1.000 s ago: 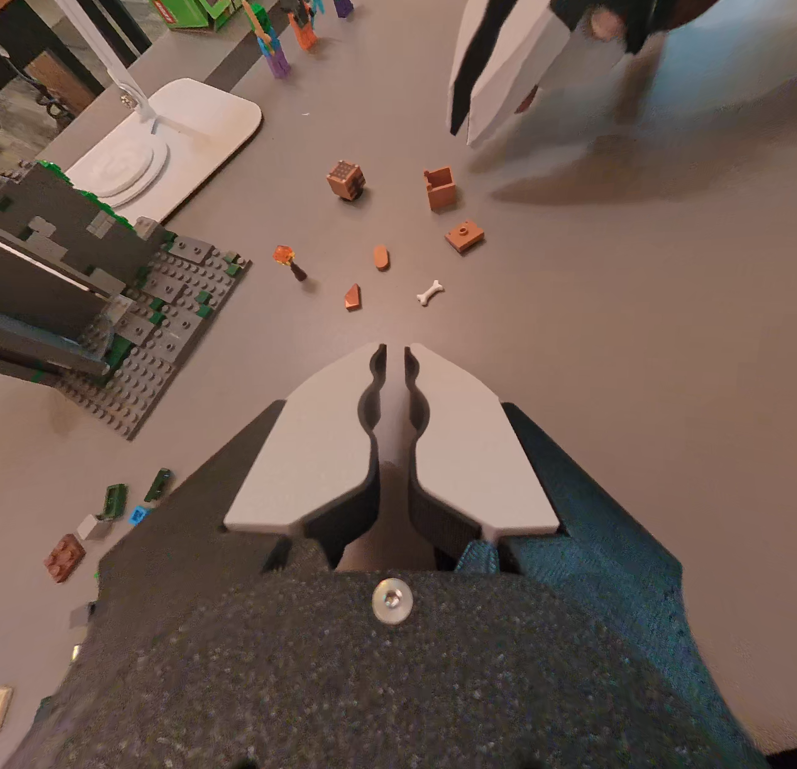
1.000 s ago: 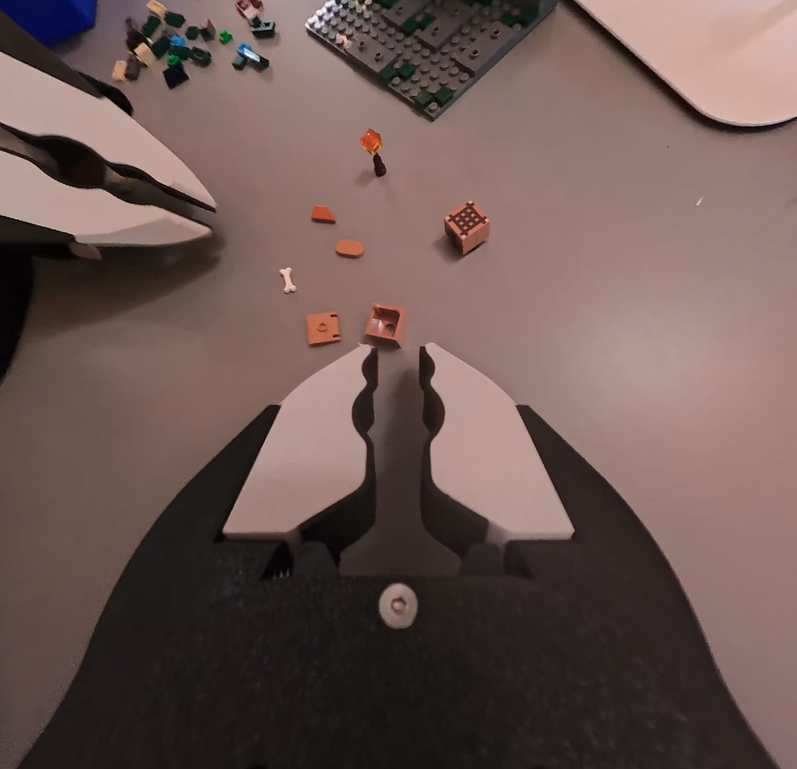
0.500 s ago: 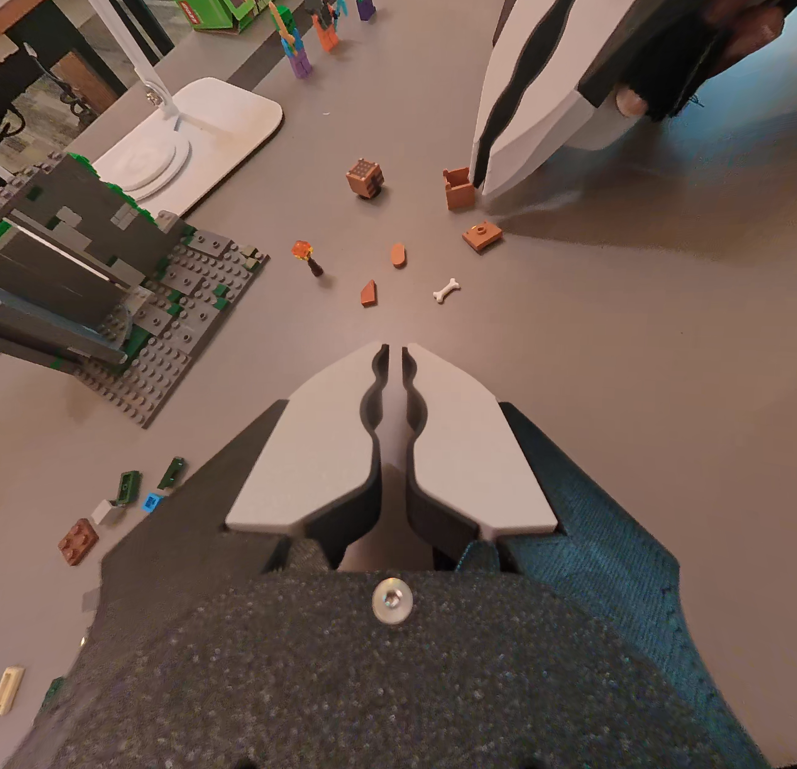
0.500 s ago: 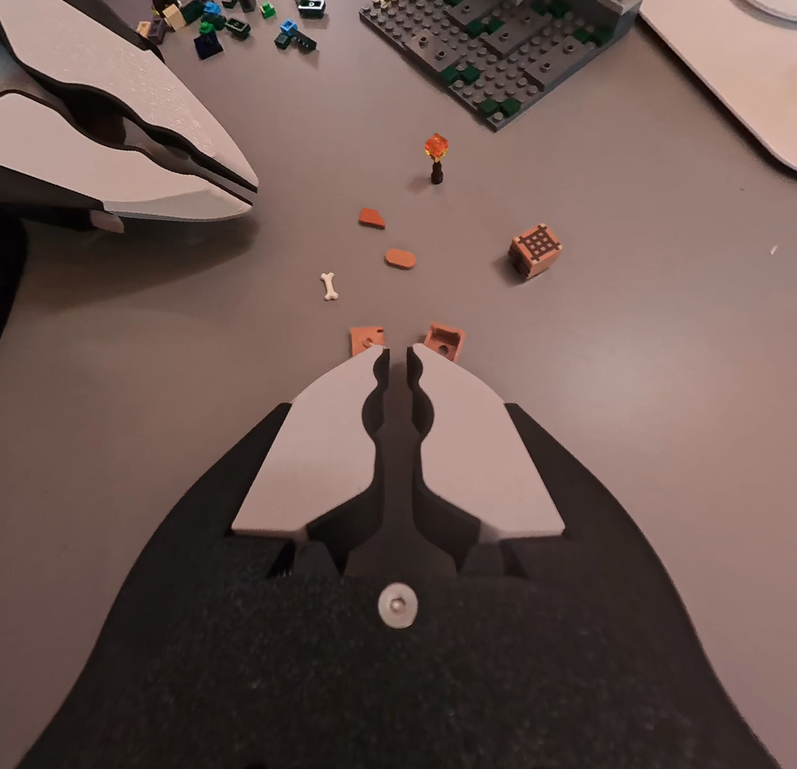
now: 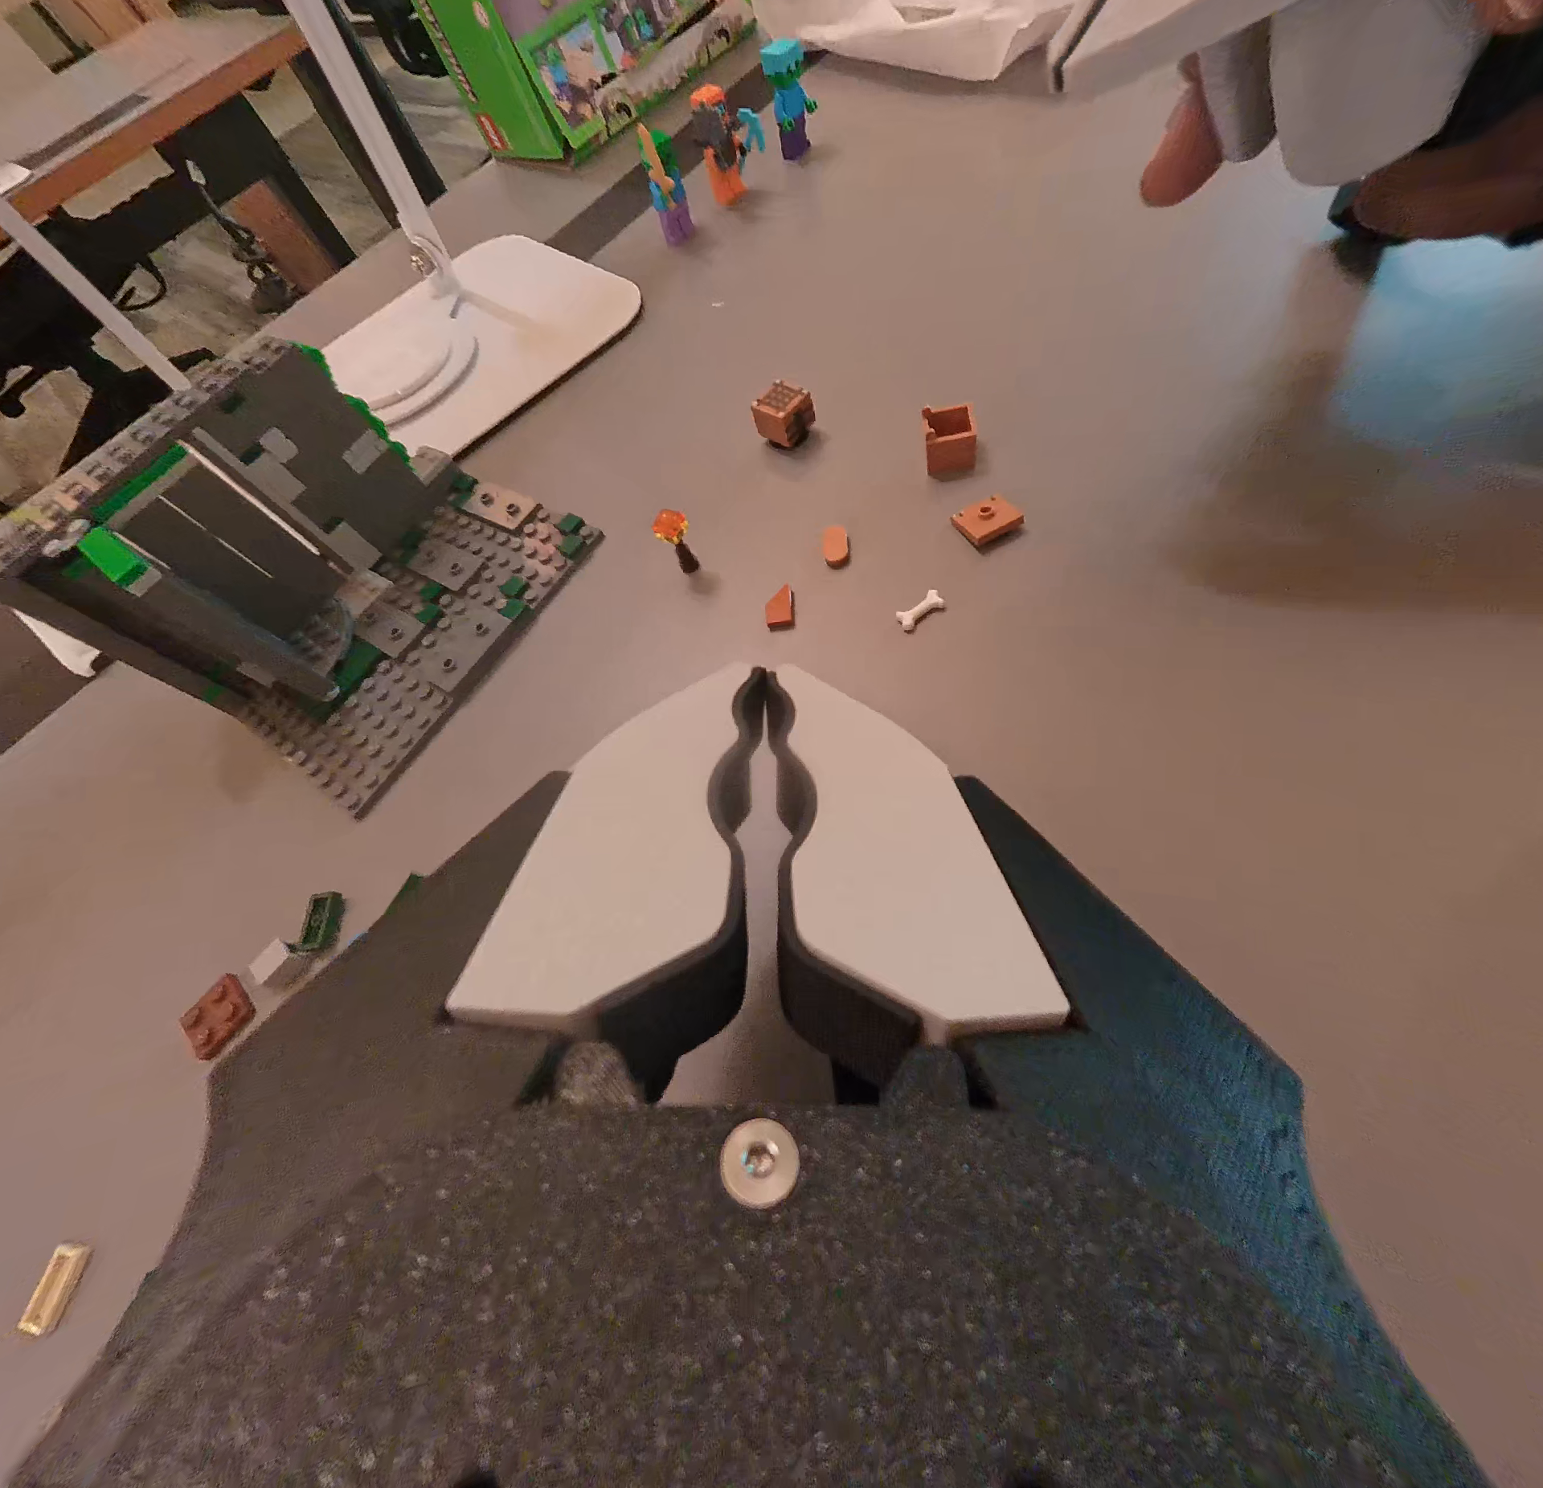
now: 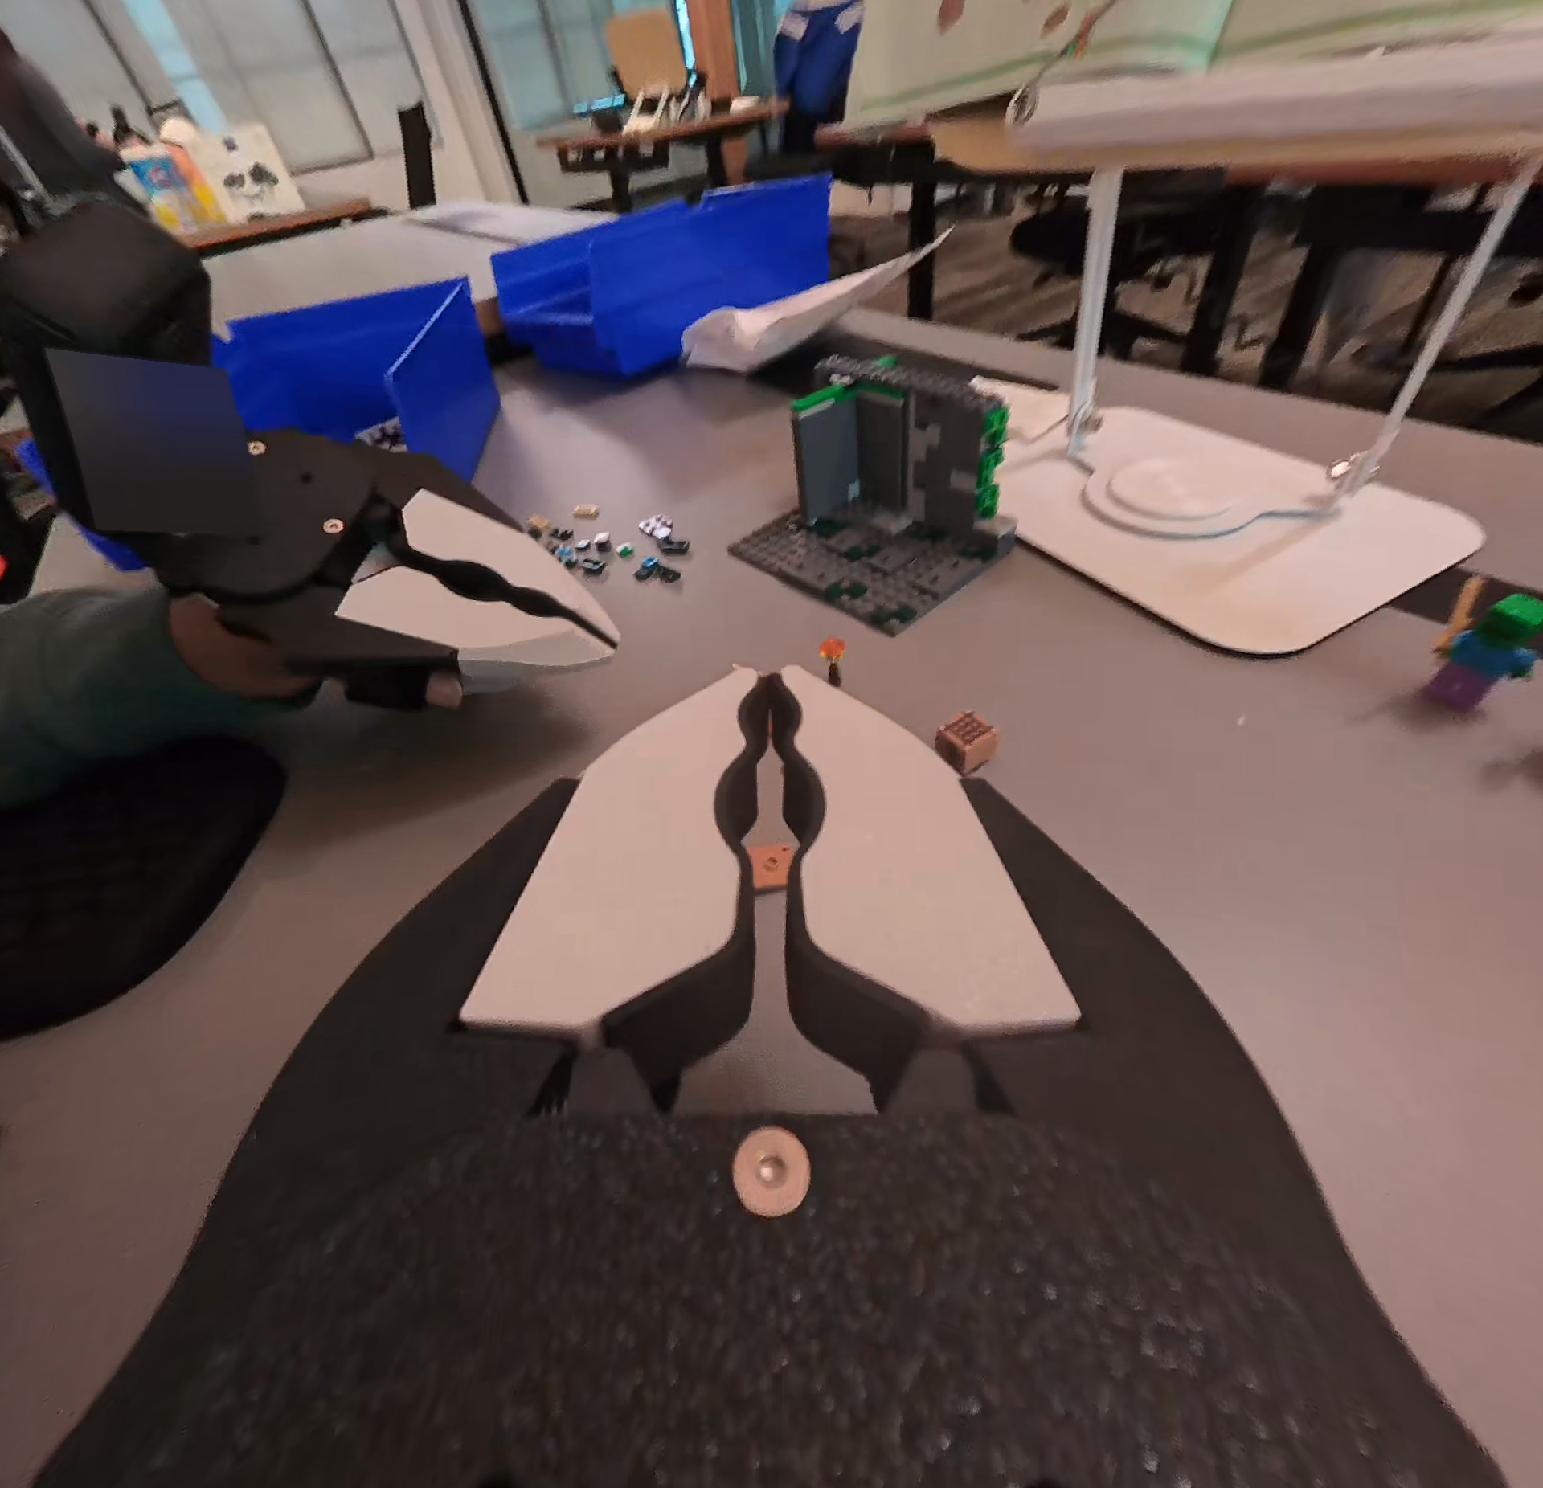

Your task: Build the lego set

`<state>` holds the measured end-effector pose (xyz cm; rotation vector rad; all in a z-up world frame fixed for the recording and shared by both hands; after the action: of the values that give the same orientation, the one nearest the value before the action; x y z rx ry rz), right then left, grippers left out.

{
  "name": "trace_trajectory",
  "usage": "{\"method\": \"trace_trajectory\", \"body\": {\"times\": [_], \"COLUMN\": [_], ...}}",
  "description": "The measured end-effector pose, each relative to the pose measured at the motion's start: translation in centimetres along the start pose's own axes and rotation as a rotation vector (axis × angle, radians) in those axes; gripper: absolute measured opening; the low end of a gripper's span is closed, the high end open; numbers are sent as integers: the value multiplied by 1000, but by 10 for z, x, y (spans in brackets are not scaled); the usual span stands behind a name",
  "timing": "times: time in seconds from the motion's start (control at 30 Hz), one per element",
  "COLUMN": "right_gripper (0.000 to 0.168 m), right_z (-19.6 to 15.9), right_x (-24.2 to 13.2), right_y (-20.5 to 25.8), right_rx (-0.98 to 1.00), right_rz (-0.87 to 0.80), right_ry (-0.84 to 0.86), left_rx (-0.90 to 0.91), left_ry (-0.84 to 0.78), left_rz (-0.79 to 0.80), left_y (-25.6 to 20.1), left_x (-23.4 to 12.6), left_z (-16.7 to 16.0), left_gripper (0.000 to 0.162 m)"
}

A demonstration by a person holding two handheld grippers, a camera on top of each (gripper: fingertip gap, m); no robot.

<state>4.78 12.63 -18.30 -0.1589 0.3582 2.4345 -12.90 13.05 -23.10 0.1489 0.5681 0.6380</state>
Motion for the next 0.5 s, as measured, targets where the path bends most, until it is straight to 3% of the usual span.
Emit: {"method": "trace_trajectory", "body": {"times": [0.5], "right_gripper": [0], "right_z": [6], "right_x": [-13], "right_y": [-24], "right_rx": [-30], "right_rz": [-129], "right_ry": [-133], "left_rx": [-198], "left_ry": [-237], "left_rz": [204], "left_y": [38], "left_x": [-27], "left_z": [18], "left_gripper": [0]}}
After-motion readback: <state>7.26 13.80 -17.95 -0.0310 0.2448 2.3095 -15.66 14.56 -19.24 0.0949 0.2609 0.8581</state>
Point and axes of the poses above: each gripper's, where its closed fingertips meet, x out along the fingers, z out of its top, y = z × x across the jaws, the point moved 5 cm from there along -x, back along the fingers, and after that the axes turned 5 degrees about x, right-handed, at the moved point
